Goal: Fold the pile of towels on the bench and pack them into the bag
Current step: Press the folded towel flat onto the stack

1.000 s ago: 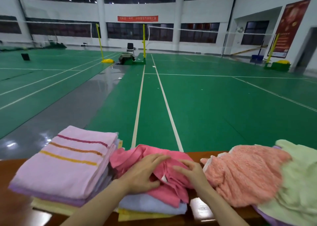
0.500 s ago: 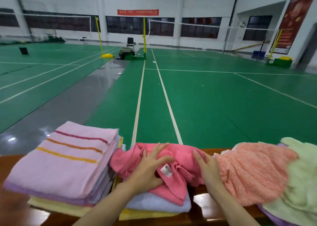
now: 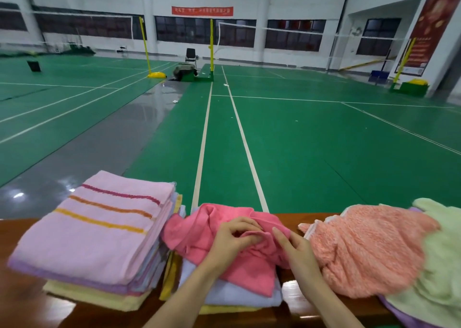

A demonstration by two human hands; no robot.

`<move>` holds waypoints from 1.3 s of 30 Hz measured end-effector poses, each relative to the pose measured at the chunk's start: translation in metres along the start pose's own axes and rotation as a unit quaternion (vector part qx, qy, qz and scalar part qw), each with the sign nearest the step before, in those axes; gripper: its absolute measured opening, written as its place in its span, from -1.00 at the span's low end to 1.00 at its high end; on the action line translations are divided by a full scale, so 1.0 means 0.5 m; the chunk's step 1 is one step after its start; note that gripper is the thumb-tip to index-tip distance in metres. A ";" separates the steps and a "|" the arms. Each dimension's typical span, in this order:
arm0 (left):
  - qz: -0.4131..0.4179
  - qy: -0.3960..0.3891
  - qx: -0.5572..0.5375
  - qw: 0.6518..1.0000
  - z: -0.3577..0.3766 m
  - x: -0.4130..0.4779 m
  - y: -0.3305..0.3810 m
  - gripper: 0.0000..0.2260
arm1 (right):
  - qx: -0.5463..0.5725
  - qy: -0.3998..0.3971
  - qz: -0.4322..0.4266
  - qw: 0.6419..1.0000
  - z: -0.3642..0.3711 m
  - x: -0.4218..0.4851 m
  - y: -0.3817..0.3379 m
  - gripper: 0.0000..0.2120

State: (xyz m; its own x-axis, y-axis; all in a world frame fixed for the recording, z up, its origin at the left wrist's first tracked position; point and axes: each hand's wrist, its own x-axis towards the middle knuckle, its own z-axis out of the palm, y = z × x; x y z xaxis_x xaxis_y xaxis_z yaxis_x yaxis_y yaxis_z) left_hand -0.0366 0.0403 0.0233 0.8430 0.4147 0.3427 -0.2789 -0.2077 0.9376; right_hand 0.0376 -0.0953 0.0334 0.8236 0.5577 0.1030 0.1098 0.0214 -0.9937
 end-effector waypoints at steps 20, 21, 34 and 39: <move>-0.037 -0.009 -0.011 0.999 -0.007 0.006 -0.011 -0.77 | 0.001 0.053 0.002 0.999 0.044 -0.025 -0.021 -0.82; -0.038 -0.002 -0.007 0.999 -0.005 0.007 -0.010 -0.81 | -0.008 0.058 -0.008 0.998 0.046 -0.028 -0.020 -0.74; -0.046 -0.084 0.123 0.988 -0.029 0.023 0.039 -0.78 | -0.076 0.028 -0.068 0.994 0.006 -0.001 -0.055 -0.82; -0.014 -0.093 0.275 0.957 -0.109 0.067 0.096 -0.76 | 0.009 0.100 -0.116 0.988 -0.037 0.077 -0.171 -0.81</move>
State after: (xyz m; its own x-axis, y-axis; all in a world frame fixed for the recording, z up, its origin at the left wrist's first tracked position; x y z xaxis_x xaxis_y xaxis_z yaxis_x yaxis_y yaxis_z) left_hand -0.0465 0.0924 0.0832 0.9284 0.2718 0.2535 -0.0143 -0.6554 0.7551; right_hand 0.0701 -0.0913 0.1233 0.8715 0.3602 0.3329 0.2999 0.1459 -0.9428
